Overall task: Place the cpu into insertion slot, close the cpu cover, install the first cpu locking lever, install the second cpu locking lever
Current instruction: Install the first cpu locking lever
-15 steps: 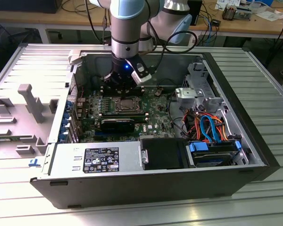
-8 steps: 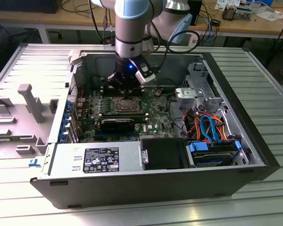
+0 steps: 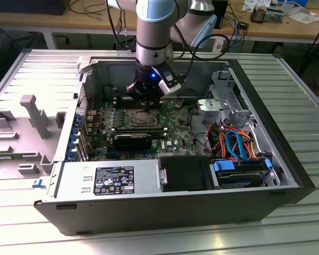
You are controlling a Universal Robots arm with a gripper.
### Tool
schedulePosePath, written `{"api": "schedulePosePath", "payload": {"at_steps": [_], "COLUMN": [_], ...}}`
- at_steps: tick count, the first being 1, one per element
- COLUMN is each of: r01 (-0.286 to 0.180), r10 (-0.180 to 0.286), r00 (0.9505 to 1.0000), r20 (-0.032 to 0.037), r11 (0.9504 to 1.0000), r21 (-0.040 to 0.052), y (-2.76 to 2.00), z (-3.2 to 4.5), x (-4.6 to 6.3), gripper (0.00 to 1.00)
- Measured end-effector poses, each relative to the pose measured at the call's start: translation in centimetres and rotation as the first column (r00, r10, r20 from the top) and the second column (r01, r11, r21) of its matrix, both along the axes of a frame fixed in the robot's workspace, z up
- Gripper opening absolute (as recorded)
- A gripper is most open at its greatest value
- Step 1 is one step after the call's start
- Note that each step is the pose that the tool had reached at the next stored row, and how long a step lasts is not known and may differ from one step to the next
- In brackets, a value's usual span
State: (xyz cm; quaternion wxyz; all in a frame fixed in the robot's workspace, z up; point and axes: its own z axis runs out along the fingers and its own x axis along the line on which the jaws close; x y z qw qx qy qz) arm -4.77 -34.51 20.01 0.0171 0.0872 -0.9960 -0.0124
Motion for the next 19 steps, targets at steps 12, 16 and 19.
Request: {"api": "schedulePosePath", "payload": {"at_steps": [12,16,19], "r01": [-0.016,-0.016,-0.015], "r10": [0.016,0.016,0.015], "r00": [0.9999,0.9999,0.9999], "r20": [0.0027,0.0005,0.0006], "r11": [0.9998,0.9994,0.9991], "r21": [0.0149,0.0315,0.0389], "y": [0.24,0.18,-0.42], "z": [0.43,1.94,2.00], "x": [1.1,1.0,1.0], "gripper": [0.11,0.11,0.11]}}
